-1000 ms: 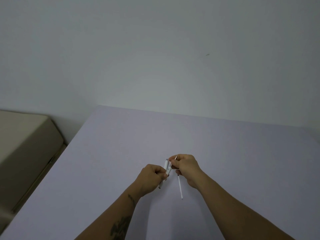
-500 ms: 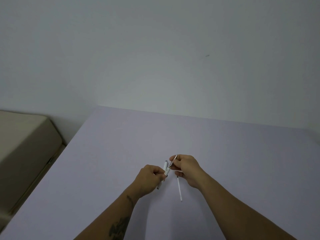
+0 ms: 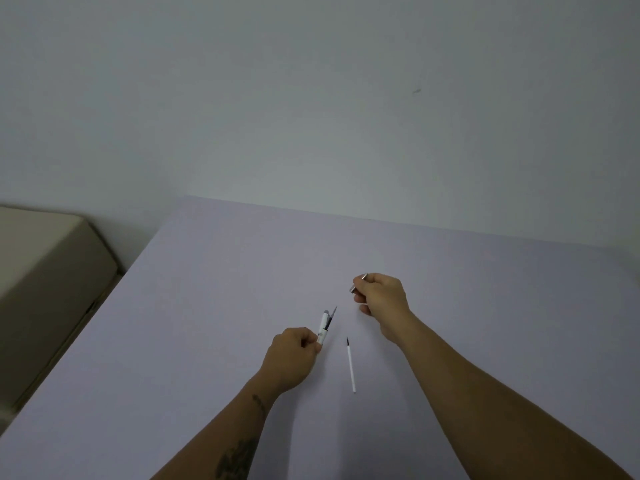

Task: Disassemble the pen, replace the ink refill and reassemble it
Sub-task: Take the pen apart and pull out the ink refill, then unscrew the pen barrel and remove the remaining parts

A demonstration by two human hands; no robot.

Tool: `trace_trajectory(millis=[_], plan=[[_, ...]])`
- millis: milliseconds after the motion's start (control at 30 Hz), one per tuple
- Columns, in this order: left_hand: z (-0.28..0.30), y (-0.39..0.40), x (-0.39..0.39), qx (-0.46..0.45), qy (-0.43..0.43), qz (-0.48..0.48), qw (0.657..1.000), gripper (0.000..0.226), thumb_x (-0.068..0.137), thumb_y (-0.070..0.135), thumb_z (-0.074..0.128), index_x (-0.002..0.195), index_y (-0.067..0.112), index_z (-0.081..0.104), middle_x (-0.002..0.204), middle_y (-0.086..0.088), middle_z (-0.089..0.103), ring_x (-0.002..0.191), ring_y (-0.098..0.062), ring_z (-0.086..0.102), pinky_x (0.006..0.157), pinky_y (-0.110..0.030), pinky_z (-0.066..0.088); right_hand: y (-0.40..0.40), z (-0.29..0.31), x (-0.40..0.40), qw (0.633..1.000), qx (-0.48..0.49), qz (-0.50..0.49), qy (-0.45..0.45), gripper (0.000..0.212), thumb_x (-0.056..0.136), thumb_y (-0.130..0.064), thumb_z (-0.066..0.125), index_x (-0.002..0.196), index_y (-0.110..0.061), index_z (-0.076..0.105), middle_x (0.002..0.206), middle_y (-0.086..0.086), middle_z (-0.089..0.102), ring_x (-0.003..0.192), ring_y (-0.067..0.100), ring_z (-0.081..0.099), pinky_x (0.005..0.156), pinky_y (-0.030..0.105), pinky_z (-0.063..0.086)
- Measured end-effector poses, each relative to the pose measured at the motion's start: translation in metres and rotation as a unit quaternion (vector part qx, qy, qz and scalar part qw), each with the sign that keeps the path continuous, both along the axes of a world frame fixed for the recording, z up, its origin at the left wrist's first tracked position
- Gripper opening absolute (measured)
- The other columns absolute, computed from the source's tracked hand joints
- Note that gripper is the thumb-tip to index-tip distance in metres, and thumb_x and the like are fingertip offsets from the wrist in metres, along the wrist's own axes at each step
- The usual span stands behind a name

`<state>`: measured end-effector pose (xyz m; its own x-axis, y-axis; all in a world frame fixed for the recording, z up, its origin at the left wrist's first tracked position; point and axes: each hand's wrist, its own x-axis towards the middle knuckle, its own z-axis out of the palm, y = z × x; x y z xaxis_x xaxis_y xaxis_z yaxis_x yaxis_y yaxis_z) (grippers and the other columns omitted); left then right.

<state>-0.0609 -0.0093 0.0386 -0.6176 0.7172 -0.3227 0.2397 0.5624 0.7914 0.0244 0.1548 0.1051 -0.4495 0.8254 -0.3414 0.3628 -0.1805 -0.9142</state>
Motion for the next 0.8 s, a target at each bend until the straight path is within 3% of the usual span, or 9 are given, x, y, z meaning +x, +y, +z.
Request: trace_trajectory(millis=[200,267,333,400,467,600,800], plan=[[-0.005,0.002,-0.004,-0.043,-0.003,0.028,0.999,0.018,0.089,0.023,0.057,0.073,0.016,0.063,0.07,-0.001,0.064,0.075,-0.029,0.067,0.078,-0.044,0.058,0.007,-0.045,-0.002,0.992,0.0,0.068,-0.109,0.015,0.082,-0.006,0.061,0.073,-0.012,0.072,0.08,0.013,0.074,0.066,0.02,0.064,0.066,0.034,0.053],[-0.008,0.004,-0.005,-0.059,-0.011,0.039,0.997,0.018,0.088,0.024,0.057,0.074,0.017,0.064,0.073,-0.003,0.066,0.079,-0.03,0.068,0.079,-0.045,0.058,0.009,-0.061,-0.005,0.981,0.035,0.103,-0.16,0.015,0.077,-0.005,0.061,0.076,-0.017,0.07,0.085,0.009,0.074,0.067,0.017,0.065,0.062,0.025,0.054],[-0.013,0.005,-0.006,-0.072,-0.016,0.045,0.996,0.017,0.088,0.025,0.057,0.073,0.019,0.064,0.075,-0.004,0.067,0.08,-0.03,0.068,0.079,-0.045,0.058,0.01,-0.074,-0.01,0.969,0.06,0.136,-0.196,0.019,0.077,-0.008,0.064,0.092,-0.019,0.067,0.092,0.003,0.069,0.068,0.009,0.061,0.051,0.016,0.046],[-0.02,0.007,-0.006,-0.085,-0.018,0.05,0.995,0.017,0.087,0.026,0.057,0.073,0.02,0.064,0.075,-0.004,0.067,0.079,-0.03,0.067,0.078,-0.044,0.058,0.012,-0.087,-0.018,0.962,0.066,0.161,-0.208,0.031,0.079,-0.013,0.064,0.11,-0.018,0.059,0.102,0.004,0.063,0.081,0.017,0.063,0.064,0.024,0.052],[-0.027,0.008,-0.005,-0.098,-0.015,0.049,0.994,0.017,0.088,0.027,0.057,0.076,0.018,0.066,0.075,-0.004,0.068,0.077,-0.029,0.066,0.075,-0.041,0.057,0.013,-0.095,-0.025,0.951,0.086,0.186,-0.231,0.036,0.081,-0.019,0.062,0.116,-0.017,0.052,0.105,0.007,0.061,0.092,0.026,0.063,0.076,0.034,0.053],[-0.039,0.007,-0.003,-0.116,0.004,0.052,0.992,0.017,0.086,0.025,0.055,0.075,0.017,0.065,0.069,0.0,0.065,0.066,-0.022,0.058,0.064,-0.032,0.049,0.013,-0.108,-0.037,0.93,0.127,0.205,-0.276,0.033,0.083,-0.025,0.06,0.113,-0.015,0.048,0.11,0.012,0.06,0.094,0.032,0.059,0.075,0.031,0.041],[-0.044,0.005,0.003,-0.1,-0.003,0.09,0.991,0.015,0.085,0.023,0.055,0.075,0.017,0.065,0.068,0.002,0.065,0.067,-0.022,0.06,0.064,-0.031,0.048,0.013,-0.113,-0.041,0.923,0.142,0.207,-0.293,0.035,0.083,-0.029,0.064,0.111,-0.013,0.048,0.107,0.012,0.06,0.091,0.032,0.059,0.071,0.032,0.042]])
